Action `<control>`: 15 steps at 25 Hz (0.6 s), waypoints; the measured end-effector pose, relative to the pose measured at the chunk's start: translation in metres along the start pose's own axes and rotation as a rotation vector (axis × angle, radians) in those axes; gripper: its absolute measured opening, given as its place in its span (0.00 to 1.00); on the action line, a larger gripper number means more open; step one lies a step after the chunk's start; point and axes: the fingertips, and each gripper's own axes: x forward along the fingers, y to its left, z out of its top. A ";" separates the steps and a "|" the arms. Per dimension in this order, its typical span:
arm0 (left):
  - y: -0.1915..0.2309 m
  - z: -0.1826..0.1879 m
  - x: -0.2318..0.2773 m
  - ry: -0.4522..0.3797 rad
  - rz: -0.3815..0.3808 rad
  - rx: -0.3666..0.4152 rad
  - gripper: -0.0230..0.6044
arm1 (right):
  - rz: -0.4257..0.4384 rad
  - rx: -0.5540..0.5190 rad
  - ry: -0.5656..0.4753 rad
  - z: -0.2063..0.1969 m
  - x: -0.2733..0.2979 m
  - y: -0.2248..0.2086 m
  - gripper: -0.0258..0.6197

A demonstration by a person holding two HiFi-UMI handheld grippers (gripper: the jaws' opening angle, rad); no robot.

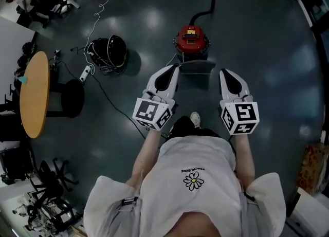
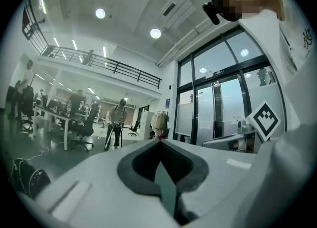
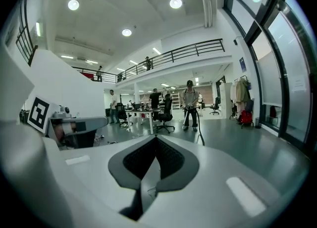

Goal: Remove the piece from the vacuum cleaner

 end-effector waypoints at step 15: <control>0.124 -0.001 0.154 0.006 -0.066 -0.010 0.04 | 0.024 -0.055 -0.091 0.064 0.157 -0.054 0.08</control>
